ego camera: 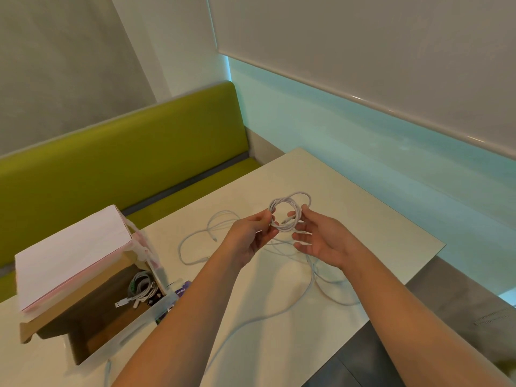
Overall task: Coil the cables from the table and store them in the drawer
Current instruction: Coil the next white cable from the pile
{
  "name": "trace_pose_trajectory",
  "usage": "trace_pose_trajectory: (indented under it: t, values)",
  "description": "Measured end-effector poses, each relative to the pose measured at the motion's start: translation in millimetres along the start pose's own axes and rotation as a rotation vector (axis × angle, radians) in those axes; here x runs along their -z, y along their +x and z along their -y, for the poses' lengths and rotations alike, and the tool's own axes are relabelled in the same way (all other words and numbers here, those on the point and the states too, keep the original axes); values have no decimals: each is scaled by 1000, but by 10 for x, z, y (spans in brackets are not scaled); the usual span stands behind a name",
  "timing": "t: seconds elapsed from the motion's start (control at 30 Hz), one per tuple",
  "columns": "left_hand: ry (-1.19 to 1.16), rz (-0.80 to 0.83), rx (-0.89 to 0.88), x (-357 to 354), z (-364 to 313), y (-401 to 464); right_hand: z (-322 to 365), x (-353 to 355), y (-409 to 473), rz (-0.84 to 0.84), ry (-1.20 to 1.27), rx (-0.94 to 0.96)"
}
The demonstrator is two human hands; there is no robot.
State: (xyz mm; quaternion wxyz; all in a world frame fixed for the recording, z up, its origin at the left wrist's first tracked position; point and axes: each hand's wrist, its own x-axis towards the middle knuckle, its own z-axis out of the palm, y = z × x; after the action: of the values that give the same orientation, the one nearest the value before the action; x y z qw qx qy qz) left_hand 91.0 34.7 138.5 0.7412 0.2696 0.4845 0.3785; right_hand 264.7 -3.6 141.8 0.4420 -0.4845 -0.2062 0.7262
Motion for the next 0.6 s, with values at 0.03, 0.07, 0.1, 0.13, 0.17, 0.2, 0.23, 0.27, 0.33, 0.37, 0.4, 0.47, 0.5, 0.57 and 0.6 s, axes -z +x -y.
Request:
trace_pose_trajectory:
  t: [0.03,0.07,0.1,0.13,0.17,0.2,0.23,0.27,0.33,0.37,0.4,0.47,0.5,0.57,0.6]
  values:
    - [6,-21,-22,-13,5,9,-1,-13,-10,32,17,-20]
    - [10,-41,-41,-25,9,16,2,-31,-25,64,29,-37]
    - [12,-56,-56,-30,14,26,9,-52,-37,88,30,-46]
    - [14,-66,-67,-34,19,33,12,-69,-48,96,19,-44]
    - [16,-72,-77,-33,26,39,12,-81,-51,89,-7,-34]
    - [19,-75,-86,-35,34,44,14,-88,-50,76,-44,-25]
    - [22,-80,-92,-35,48,48,14,-90,-52,61,-82,-22]
    - [23,-86,-97,-41,59,50,17,-93,-54,49,-112,-24]
    - [26,-97,-104,-58,83,52,28,-95,-54,32,-148,-28]
    - [27,-106,-108,-73,93,52,35,-98,-54,24,-168,-25]
    - [27,-118,-113,-88,101,53,38,-100,-52,16,-191,-22]
    - [18,-145,-127,-117,103,62,32,-97,-40,-3,-242,-15]
    - [7,-157,-137,-129,99,67,20,-94,-37,-12,-271,-11]
    - [-3,-180,-157,-153,82,82,-19,-82,-33,-19,-326,-9]
    - [2,-193,-166,-168,75,85,-40,-77,-36,-20,-356,-10]
